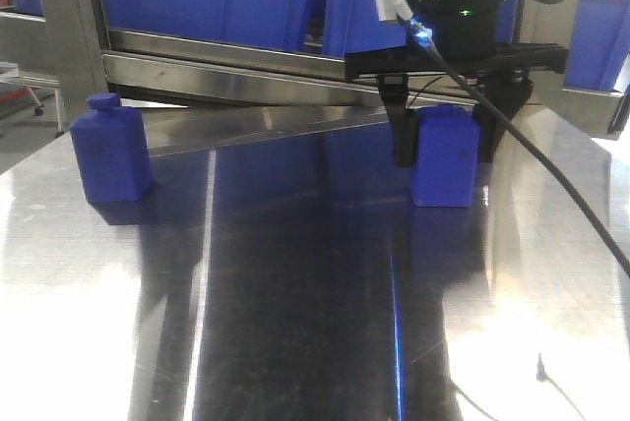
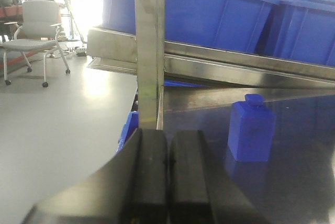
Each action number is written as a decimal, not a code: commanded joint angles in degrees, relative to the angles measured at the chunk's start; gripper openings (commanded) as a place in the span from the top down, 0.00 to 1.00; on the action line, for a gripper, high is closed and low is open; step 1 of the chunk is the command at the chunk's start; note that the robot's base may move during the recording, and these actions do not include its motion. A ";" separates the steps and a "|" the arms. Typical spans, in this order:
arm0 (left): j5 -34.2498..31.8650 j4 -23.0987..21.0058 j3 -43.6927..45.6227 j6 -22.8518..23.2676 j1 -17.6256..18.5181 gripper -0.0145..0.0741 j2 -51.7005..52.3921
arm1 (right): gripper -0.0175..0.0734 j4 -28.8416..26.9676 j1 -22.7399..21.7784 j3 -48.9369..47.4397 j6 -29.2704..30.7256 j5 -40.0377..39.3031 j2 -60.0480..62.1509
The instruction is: Pick and sort blue part to right shelf
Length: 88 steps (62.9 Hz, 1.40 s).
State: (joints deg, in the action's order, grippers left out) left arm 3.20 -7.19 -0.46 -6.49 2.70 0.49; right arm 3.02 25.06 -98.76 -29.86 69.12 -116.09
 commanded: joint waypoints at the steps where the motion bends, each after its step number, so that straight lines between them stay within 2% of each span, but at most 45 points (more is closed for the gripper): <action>1: -4.91 -0.52 -1.26 0.62 0.40 0.70 1.05 | 0.48 0.66 -0.11 -1.37 -0.18 0.12 3.84; 12: -4.91 -0.52 -1.26 0.62 0.40 0.70 1.05 | 0.48 1.74 -0.28 -1.37 0.25 0.27 6.08; 24: -4.91 -0.52 -1.26 0.62 0.40 0.70 1.05 | 0.48 4.26 -1.77 1.42 3.80 -0.96 11.23; 38: -4.91 -0.52 -1.26 0.62 0.40 0.70 1.05 | 0.48 3.88 -6.93 15.31 10.31 -13.58 22.51; 43: -4.91 -0.52 -1.26 0.62 0.40 0.70 1.05 | 0.48 2.29 -9.59 21.11 13.70 -19.17 27.10; 56: -4.91 -0.52 -1.26 0.62 0.40 0.70 1.05 | 0.48 -4.40 -16.41 35.05 29.14 -31.78 38.08; 60: -4.91 -0.52 -1.26 0.62 0.40 0.70 1.05 | 0.48 -5.62 -18.51 38.41 31.91 -34.97 41.18; 73: -4.91 -0.52 -1.26 0.62 0.40 0.70 1.05 | 0.48 -5.54 -24.16 48.82 32.25 -44.26 50.01; 88: -4.91 -0.52 -1.26 0.62 0.40 0.70 1.05 | 0.48 -5.49 -24.53 57.08 32.21 -53.07 61.15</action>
State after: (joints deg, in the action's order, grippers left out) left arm 3.20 -7.19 -0.46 -6.49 2.70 0.49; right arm -2.56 0.97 -42.02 1.79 23.98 -59.28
